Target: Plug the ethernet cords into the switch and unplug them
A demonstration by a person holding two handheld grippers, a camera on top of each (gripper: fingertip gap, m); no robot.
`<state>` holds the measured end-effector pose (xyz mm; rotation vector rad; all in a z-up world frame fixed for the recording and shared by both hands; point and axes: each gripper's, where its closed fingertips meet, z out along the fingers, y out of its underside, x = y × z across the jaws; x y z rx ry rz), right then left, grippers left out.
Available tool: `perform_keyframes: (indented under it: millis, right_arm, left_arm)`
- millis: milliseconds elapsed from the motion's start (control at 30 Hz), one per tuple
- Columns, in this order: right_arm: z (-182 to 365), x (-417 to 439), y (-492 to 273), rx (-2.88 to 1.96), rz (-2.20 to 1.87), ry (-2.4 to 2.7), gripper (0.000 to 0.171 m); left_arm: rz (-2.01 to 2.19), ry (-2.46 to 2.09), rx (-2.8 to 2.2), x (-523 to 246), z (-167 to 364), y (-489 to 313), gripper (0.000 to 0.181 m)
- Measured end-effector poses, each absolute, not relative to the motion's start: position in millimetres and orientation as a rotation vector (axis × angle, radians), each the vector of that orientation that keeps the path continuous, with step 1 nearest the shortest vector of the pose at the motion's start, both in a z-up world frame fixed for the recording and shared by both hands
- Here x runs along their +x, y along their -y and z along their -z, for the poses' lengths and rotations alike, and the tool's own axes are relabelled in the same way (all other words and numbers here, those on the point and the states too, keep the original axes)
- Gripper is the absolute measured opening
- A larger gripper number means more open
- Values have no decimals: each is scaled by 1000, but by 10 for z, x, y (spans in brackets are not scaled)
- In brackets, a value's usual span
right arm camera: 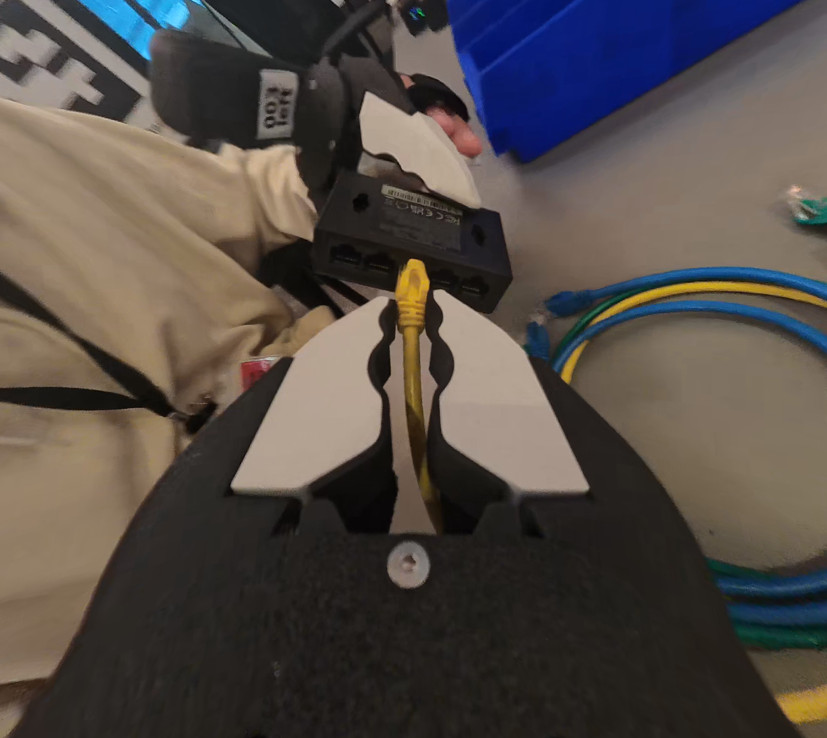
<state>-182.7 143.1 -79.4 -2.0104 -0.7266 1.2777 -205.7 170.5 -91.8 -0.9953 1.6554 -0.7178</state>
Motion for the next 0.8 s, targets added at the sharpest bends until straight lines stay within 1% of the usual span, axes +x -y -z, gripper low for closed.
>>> perform_keyframes:
  millis: [67,133,200,267,367,467,533,700,767,800]
  right_arm:
    - [718,-1852,-1388,-1959,-1381,701,13]
    - [663,-1893,-1368,-1919,-1478,668,13]
    - [645,-1940,-1354,-1889,-1543,652,13]
    - [704,-2031,-1332,-1901,-1577,662,13]
    - [720,-2118,-1306,-1877,-1600,674,13]
    - [637,-2056,-1346,-1840,-1472,704,13]
    - [644,-2053,-1334,-1843,-1358,769,14]
    - [635,-2022,-1430,-1749,-929,893,18]
    - [577,-1974,-1460,-1658,-760,938,23]
    - [566,-1954,-1472,-1634,-703,950,23]
  left_arm:
    - [899,-1579,-919,-2056,702,-1572,32]
    - [988,-1528,-872,-2073,596,-1523,31]
    - [1072,-1507,-844,-2094,539,-1473,31]
    - [1134,-1484,-843,-2099,492,-1444,42]
    - [1169,-1536,-831,-2147,476,-1428,40]
    - [1090,-1612,-820,-2149,592,-1427,31]
    - [1072,-1620,-814,-2143,607,-1419,29]
    - [1260,-1612,-957,-2123,572,-1472,29]
    - [1305,-1597,-1007,-2107,602,-1525,29]
    - [1330,-1599,-1022,-2105,614,-1525,29]
